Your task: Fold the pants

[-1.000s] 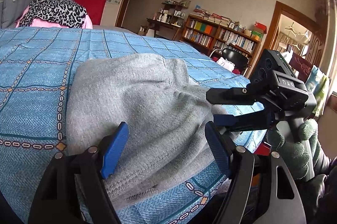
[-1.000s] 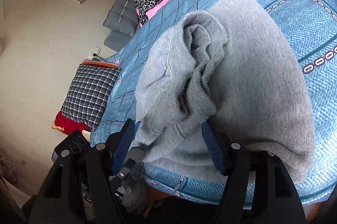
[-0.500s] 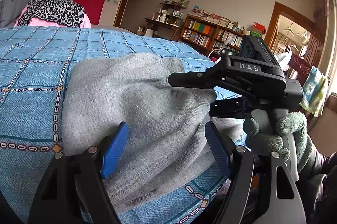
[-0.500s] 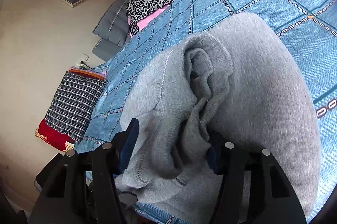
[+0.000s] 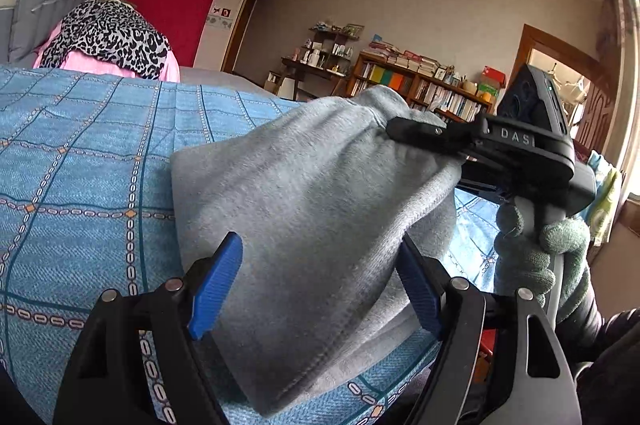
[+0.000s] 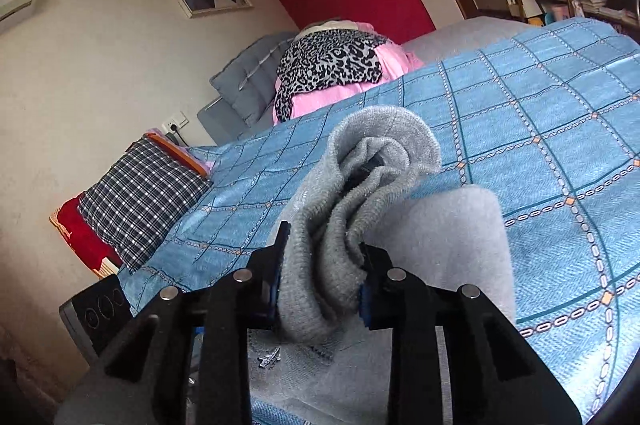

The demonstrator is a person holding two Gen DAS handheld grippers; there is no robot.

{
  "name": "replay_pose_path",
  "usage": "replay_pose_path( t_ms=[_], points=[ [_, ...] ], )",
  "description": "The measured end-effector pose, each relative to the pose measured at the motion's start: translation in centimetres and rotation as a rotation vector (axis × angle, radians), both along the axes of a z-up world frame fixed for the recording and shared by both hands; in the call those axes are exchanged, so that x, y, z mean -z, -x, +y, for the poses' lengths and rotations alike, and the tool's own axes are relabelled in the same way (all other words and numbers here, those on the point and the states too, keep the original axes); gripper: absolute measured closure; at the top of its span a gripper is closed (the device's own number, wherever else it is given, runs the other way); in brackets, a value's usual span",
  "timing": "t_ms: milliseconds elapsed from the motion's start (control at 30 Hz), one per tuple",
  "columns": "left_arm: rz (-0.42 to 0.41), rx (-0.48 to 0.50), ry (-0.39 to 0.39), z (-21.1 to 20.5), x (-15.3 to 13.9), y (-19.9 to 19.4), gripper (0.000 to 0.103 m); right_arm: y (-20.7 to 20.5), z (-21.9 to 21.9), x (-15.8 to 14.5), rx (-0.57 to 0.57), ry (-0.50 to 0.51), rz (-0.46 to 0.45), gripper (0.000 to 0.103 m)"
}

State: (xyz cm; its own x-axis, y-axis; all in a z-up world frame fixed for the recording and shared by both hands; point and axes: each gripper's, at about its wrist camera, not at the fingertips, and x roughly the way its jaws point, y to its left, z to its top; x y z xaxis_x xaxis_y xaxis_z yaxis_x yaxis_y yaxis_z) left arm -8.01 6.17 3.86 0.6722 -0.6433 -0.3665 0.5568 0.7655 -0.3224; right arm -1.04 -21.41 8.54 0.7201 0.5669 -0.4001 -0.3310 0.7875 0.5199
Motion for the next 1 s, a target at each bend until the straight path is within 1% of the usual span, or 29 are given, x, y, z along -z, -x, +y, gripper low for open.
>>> replay_pose_path(
  t_ms=[67, 167, 233, 300, 367, 400, 433, 467, 533, 567, 633, 700, 833, 933, 1000],
  points=[
    [-0.013, 0.016, -0.01, -0.8, -0.8, -0.3, 0.026, 0.7, -1.7, 0.3, 0.034, -0.002, -0.007, 0.074],
    [-0.018, 0.063, -0.06, -3.4, -1.0, -0.5, 0.025, 1.1, -4.3, 2.9, 0.086, -0.003, 0.033, 0.074],
    [-0.014, 0.091, -0.118, -5.5, -0.3, -0.7, 0.025, 0.8, -5.7, 5.4, 0.109, 0.001, 0.084, 0.074],
    [0.011, 0.13, -0.17, -7.2, 0.9, -0.8, 0.025, 0.4, -6.7, 7.8, 0.111, -0.008, 0.134, 0.074],
    [0.023, 0.142, -0.222, -8.5, 2.2, -0.4, 0.025, 0.2, -7.4, 9.7, 0.107, -0.024, 0.167, 0.071],
    [0.012, 0.139, -0.254, -8.8, 2.6, -0.4, 0.025, 0.3, -7.6, 10.2, 0.107, -0.033, 0.168, 0.07],
    [-0.003, 0.14, -0.28, -9.1, 2.9, -0.3, 0.025, 0.4, -7.7, 10.4, 0.106, -0.038, 0.16, 0.068],
    [-0.018, 0.142, -0.302, -9.4, 3.1, 0.0, 0.025, 0.6, -7.7, 10.4, 0.105, -0.034, 0.152, 0.06],
    [-0.032, 0.147, -0.328, -9.6, 3.3, 0.2, 0.025, 0.9, -8.0, 10.2, 0.13, 0.003, 0.138, 0.048],
    [-0.031, 0.148, -0.332, -9.6, 3.5, 0.3, 0.025, 1.2, -8.2, 10.1, 0.149, 0.027, 0.125, 0.047],
    [-0.022, 0.154, -0.333, -9.4, 3.4, 0.6, 0.025, 1.9, -8.6, 9.8, 0.171, 0.061, 0.102, 0.046],
    [-0.007, 0.155, -0.314, -9.1, 2.8, 0.6, 0.025, 3.0, -8.8, 9.3, 0.203, 0.112, 0.064, 0.046],
    [0.006, 0.153, -0.209, -7.1, 0.7, 0.7, 0.025, 5.1, -8.2, 7.4, 0.272, 0.228, -0.045, 0.046],
    [0.038, 0.146, -0.118, -6.4, -0.4, -0.1, 0.025, 6.1, -7.0, 6.1, 0.225, 0.235, -0.11, 0.046],
    [0.059, 0.127, -0.099, -6.6, -0.3, -0.7, 0.025, 6.3, -5.6, 5.8, 0.167, 0.26, -0.132, 0.046]
  ],
)
